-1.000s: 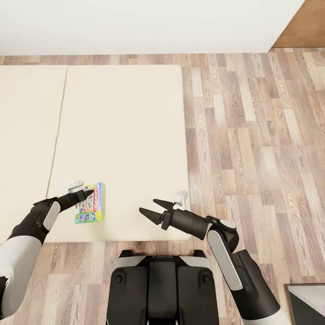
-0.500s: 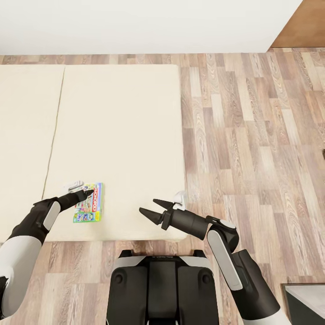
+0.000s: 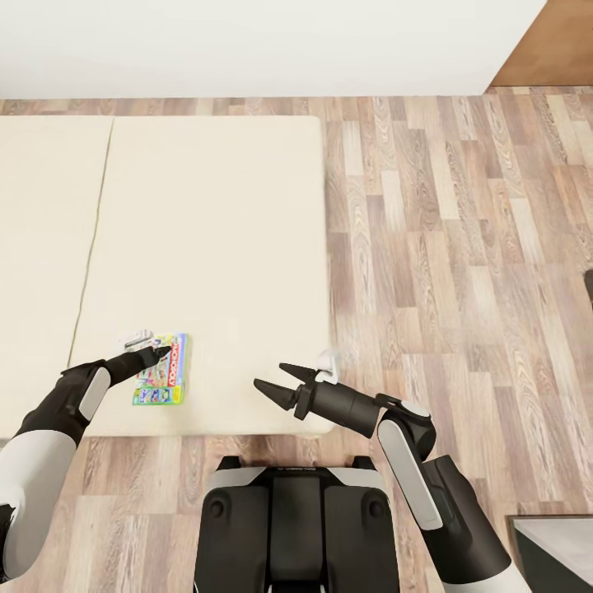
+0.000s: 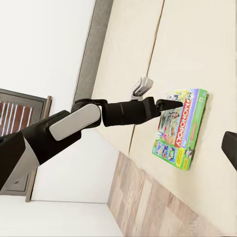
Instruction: Put all the toys in the child's room - the three board games (two on the bed and one on the table), the two jigsaw puzzles on the table, and the tennis ball on the table - inside the toy box on the table in the child's room.
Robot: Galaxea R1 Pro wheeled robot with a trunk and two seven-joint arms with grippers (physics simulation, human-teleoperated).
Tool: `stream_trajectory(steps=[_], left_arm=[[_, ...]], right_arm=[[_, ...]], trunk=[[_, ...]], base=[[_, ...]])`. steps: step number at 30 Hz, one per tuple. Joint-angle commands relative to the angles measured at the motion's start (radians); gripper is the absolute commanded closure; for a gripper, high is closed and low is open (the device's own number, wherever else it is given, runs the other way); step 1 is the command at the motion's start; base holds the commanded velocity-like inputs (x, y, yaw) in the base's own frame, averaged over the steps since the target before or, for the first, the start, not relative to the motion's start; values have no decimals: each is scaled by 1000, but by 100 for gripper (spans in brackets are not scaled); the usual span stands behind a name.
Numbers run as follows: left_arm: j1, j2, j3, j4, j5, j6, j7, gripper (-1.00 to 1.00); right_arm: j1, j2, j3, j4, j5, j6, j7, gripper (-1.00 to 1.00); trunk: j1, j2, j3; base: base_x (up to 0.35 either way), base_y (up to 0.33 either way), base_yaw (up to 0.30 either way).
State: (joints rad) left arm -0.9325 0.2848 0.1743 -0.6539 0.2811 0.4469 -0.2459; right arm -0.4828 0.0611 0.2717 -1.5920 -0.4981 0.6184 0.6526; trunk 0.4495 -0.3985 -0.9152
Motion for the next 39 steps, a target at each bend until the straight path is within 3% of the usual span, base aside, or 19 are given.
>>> stream_trajectory(steps=[1, 39], left_arm=[[0, 0, 4, -1, 6, 9, -3, -100], [0, 1, 5, -1, 6, 10, -3, -100]], right_arm=[[0, 0, -1, 0, -7, 7, -1, -100], [0, 0, 0, 0, -7, 7, 1, -100]], trunk=[[1, -2, -1], [1, -2, -1]], base=[[-40, -151, 0], [-18, -45, 0]])
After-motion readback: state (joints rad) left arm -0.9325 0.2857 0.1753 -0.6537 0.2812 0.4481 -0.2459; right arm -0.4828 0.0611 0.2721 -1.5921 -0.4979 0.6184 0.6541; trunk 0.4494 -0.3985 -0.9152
